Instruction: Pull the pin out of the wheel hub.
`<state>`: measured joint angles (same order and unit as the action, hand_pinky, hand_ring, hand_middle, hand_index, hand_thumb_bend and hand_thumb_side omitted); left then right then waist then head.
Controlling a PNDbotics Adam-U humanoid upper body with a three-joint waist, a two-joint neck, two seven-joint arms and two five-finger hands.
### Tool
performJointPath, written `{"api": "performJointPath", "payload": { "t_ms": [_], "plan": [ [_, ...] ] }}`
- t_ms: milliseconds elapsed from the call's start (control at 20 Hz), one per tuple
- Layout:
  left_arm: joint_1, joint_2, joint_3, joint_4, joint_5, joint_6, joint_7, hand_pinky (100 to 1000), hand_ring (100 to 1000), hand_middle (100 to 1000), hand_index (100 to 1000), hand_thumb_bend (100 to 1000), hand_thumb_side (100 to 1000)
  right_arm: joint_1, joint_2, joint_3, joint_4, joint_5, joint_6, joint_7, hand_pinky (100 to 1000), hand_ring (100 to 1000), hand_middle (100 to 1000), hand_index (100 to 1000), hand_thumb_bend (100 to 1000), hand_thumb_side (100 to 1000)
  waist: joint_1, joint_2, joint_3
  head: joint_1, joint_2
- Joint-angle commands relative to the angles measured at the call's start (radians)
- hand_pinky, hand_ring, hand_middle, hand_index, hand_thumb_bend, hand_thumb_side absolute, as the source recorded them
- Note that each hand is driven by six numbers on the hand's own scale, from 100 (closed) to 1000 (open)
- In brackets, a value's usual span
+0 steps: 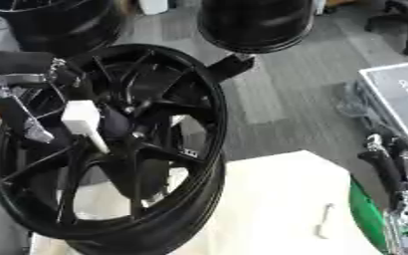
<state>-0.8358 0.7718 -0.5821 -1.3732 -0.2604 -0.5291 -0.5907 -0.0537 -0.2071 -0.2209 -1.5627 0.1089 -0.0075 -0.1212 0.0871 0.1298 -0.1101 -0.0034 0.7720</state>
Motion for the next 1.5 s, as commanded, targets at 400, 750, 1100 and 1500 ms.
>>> {"api": "performJointPath", "payload": {
  "t_ms": [400,750,1100,1500],
  "plan": [
    [-0.028,0.017,0.026,-0.014,0.053,-0.293,-0.316,597,402,420,580,313,289,-0.012,-0.023,0.000,-0.010,-0.007,-0.003,0.003,687,538,570,753,100,727,-0.003,-0.024,-0.001,0.007,-0.002],
    [-0.034,0.033,0.050,-0.047,0.112,-0.294,-0.316,573,335,337,508,163,100,-0.012,-0.023,0.000,-0.008,-0.010,-0.003,0.002,687,538,570,753,100,731,-0.004,-0.025,0.001,0.007,-0.002],
    [-0.032,0.126,0.180,-0.143,0.233,-0.244,-0.316,591,330,331,506,178,118,-0.008,-0.023,-0.005,-0.004,-0.016,-0.003,-0.005,687,538,570,753,100,736,-0.006,-0.026,0.011,0.001,-0.002],
    [0.197,0.330,0.488,-0.226,0.406,-0.129,-0.316,573,327,331,515,240,140,0.000,-0.019,-0.017,-0.002,-0.018,-0.003,-0.018,686,538,569,753,100,734,-0.015,-0.024,0.039,-0.013,-0.002]
  ]
}}
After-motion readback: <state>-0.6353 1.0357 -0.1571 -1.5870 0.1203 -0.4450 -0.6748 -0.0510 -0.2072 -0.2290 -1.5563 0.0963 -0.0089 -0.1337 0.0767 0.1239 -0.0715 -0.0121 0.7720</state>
